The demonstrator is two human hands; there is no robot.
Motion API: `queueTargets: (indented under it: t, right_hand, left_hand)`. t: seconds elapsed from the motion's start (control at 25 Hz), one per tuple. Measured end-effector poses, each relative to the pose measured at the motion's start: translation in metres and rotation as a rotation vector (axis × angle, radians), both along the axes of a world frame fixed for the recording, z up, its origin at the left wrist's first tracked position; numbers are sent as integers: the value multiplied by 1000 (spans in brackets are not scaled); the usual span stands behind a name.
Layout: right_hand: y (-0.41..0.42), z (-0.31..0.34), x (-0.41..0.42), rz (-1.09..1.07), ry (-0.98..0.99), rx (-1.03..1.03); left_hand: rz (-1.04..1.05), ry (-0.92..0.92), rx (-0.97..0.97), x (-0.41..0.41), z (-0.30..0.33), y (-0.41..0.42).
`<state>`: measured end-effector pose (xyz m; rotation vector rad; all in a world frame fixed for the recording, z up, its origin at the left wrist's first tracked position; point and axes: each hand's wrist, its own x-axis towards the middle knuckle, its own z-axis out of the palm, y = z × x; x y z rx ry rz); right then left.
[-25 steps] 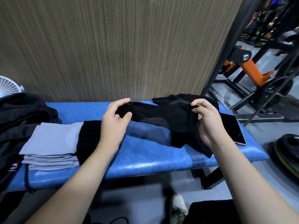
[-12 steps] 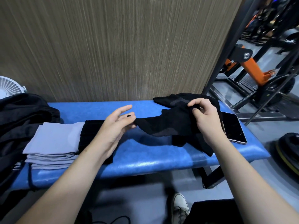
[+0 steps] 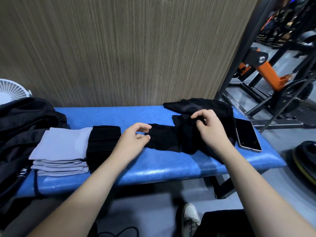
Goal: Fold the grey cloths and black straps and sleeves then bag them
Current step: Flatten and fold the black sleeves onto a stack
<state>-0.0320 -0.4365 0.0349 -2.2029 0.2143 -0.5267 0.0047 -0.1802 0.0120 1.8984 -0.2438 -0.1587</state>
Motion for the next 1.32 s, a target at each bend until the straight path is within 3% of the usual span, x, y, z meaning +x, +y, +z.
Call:
queueTargets:
  t: [0.16,0.4,0.6,1.0,1.32]
  right_hand:
    - [-4,-3,-4,-27,60,-26]
    - [-17,-6,-11,-28,229,-95]
    - [-23,-12,-14,-21,292,-132]
    - [-29,-7,-17,-63,233,-81]
    - [-23,-11,-18,-63,265,-101]
  left_hand:
    - [-9,-132,260,11,-17,-19]
    - [1,-132,539,21,-36,-37]
    - [29,-21,457,29,-34,-41]
    - [-2,101,111,15,-23,-23]
    - [39,89,98,-3,-18,-5]
